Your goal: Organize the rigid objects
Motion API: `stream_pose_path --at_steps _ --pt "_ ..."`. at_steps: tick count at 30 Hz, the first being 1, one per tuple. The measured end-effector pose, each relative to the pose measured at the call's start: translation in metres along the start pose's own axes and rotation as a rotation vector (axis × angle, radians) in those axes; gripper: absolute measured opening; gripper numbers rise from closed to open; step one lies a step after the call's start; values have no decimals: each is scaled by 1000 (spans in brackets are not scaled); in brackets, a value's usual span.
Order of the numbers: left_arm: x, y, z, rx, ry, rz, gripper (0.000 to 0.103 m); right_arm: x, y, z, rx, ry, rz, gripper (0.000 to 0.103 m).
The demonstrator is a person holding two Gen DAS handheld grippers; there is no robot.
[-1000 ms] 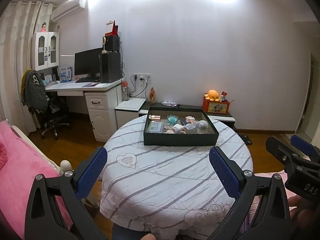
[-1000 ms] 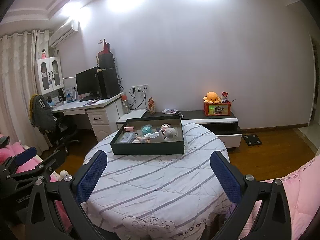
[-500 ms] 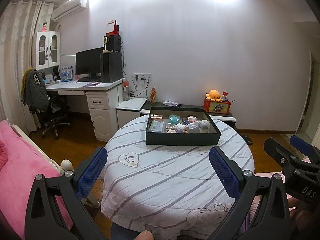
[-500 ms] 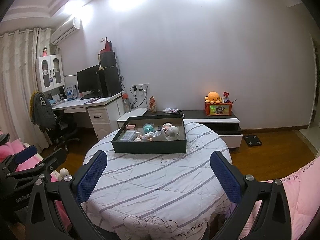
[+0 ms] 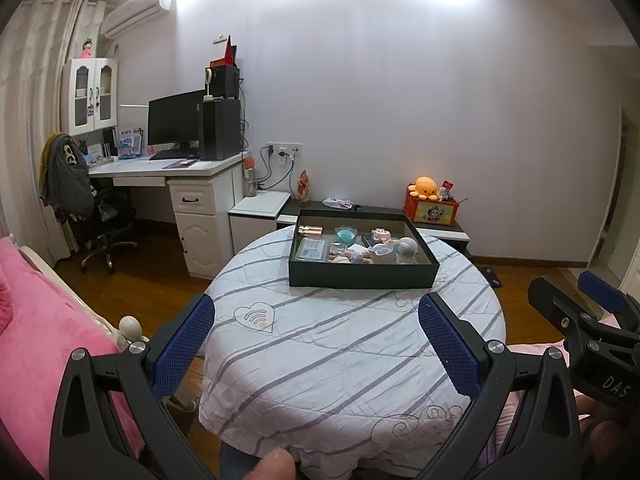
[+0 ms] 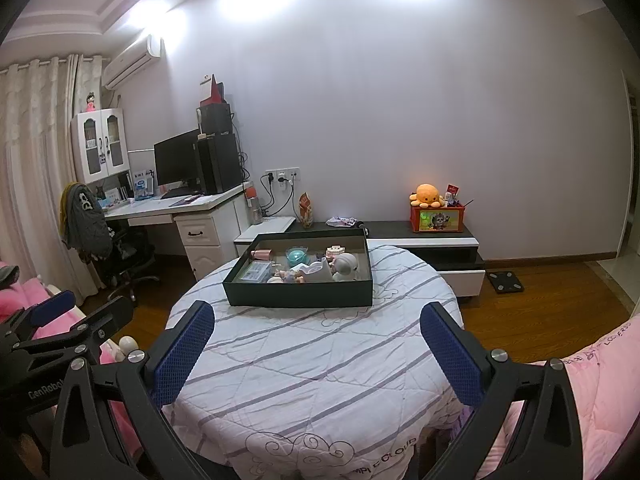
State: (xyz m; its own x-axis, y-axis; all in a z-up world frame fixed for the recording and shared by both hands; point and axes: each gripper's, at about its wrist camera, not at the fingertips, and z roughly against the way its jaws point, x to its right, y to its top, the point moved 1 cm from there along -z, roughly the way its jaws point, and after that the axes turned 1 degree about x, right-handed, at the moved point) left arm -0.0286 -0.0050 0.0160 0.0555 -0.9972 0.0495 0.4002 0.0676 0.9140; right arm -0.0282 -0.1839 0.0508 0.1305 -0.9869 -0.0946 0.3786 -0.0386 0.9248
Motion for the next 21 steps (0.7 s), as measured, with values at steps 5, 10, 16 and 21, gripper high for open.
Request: stream_pose_path --at_steps 5,10,16,21 --pt "-3 2 -3 -11 -15 13 103 0 -1 -2 -5 3 1 103" --pt "-5 2 -1 -4 3 8 103 0 -1 -1 -4 6 2 103" --pt "-8 3 1 4 21 5 103 0 -2 0 -2 7 3 103" --pt "-10 4 2 -1 3 18 103 0 -2 -1 -5 8 5 103"
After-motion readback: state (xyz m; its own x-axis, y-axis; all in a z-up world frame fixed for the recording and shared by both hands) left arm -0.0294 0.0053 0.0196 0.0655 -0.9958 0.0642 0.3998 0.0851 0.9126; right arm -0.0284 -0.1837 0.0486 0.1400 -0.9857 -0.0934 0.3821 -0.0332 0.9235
